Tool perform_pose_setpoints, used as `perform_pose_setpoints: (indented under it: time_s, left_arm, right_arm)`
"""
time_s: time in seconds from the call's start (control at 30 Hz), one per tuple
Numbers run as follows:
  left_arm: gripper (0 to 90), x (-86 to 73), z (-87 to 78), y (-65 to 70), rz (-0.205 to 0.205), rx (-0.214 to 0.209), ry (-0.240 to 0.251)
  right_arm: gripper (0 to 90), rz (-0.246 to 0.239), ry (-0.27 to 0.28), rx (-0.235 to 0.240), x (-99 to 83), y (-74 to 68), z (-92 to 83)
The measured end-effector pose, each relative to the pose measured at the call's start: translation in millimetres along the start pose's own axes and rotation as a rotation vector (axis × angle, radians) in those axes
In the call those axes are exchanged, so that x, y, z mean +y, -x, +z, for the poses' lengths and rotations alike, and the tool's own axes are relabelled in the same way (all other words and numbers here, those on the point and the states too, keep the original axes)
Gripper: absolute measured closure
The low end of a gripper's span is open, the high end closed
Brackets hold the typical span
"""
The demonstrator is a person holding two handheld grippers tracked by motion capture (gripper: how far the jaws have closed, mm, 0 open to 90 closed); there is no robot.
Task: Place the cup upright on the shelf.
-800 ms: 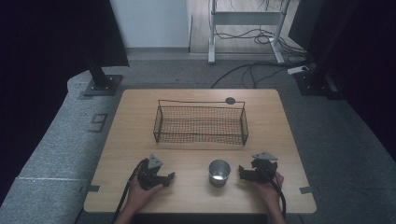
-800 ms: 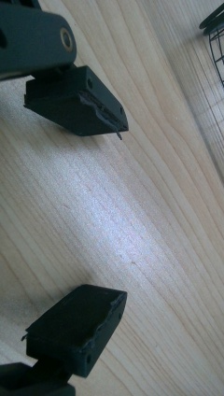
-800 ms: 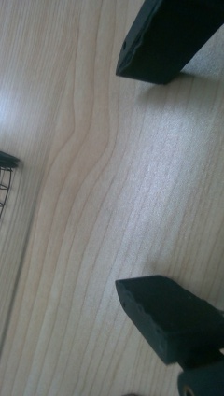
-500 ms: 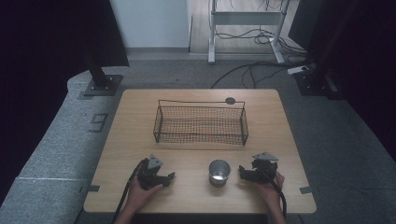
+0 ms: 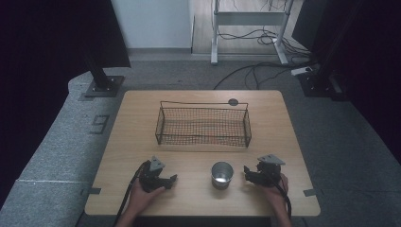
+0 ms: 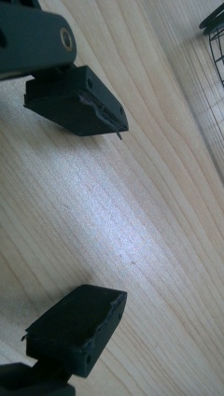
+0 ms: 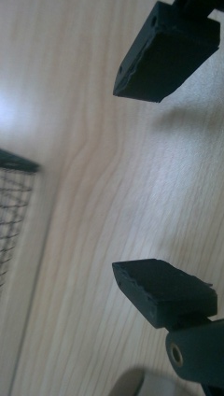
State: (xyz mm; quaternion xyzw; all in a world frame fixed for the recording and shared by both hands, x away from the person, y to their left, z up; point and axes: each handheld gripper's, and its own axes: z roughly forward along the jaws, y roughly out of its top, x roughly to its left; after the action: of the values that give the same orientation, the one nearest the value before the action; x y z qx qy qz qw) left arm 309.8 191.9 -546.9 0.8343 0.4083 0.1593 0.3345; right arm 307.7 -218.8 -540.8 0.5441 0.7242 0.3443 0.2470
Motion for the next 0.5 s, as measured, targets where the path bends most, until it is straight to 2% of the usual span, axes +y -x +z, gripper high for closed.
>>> perform_pose_setpoints:
  time_s: [0.13,0.17,0.5]
  left_arm:
    - [16.6,0.0,0.0,0.0,0.0,-0.001,0.0]
    - [16.6,0.0,0.0,-0.1,0.0,0.0,0.0]
    - [16.6,0.0,0.0,0.0,0.0,-0.001,0.0]
  right_arm:
    - [13.4,-0.011,0.033,0.008,3.5,-3.3,-7.4]
    - [13.5,-0.01,0.051,0.023,5.2,-4.5,-11.5]
    - [13.8,-0.015,0.11,0.1,15.5,-15.7,-33.3]
